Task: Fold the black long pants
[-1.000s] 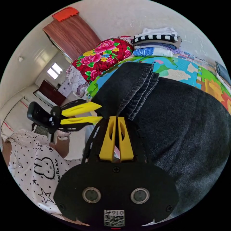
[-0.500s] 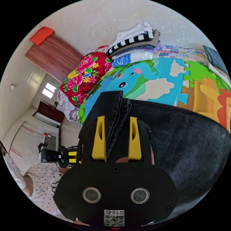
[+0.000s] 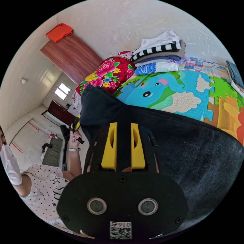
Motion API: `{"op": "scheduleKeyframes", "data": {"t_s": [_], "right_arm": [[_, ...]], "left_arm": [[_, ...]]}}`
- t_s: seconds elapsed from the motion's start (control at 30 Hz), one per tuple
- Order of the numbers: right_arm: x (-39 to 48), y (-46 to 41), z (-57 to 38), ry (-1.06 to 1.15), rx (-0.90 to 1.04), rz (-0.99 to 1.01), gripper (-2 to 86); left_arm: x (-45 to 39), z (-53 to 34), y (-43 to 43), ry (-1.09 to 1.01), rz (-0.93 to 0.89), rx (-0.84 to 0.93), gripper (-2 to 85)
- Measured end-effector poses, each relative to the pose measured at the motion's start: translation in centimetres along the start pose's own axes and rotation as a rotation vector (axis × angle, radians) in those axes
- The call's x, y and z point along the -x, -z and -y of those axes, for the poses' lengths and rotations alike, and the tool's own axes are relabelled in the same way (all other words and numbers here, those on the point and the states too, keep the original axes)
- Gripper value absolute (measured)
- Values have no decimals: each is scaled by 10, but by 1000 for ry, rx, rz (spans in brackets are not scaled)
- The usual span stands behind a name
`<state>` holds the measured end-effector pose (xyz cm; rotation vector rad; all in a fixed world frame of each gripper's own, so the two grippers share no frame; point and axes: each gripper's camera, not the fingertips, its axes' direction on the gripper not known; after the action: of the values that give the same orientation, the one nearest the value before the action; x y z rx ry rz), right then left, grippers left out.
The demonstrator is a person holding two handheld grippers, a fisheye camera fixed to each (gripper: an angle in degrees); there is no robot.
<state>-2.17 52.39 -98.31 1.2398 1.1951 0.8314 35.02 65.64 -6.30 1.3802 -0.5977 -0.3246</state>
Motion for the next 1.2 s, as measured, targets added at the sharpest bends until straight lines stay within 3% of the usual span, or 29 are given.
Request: {"op": "scheduleKeyframes", "data": {"t_s": [0.07, 0.17, 0.33, 0.5, 0.63, 0.83, 0.9, 0.97, 1.1, 1.2], "right_arm": [[21, -12, 0, 57, 31, 7, 77], [67, -40, 0, 218, 121, -19, 86], [131, -82, 4, 402, 204, -196, 101], [161, -87, 11, 464, 188, -138, 95], [200, -109, 3, 596, 218, -136, 98], [231, -144, 0, 714, 299, -196, 50], [232, -134, 27, 627, 331, -79, 35], [237, -117, 59, 654, 246, 8, 27], [254, -120, 143, 686, 75, -57, 38], [262, -171, 198, 736, 131, -164, 82]], "left_arm": [[59, -2, 12, 163, -70, 34, 0], [94, -6, 28, 248, -120, 11, 5], [106, 11, 63, 257, -139, -41, 65], [105, 39, 80, 223, -132, -7, 107], [103, 70, 80, 202, -143, -24, 89], [93, 91, 90, 217, 31, -67, 37], [88, 94, 95, 192, 58, -64, 35], [85, 99, 102, 172, 69, -60, 36], [79, 108, 110, 131, 90, -50, 36], [77, 114, 115, 119, 91, -47, 37]]}}
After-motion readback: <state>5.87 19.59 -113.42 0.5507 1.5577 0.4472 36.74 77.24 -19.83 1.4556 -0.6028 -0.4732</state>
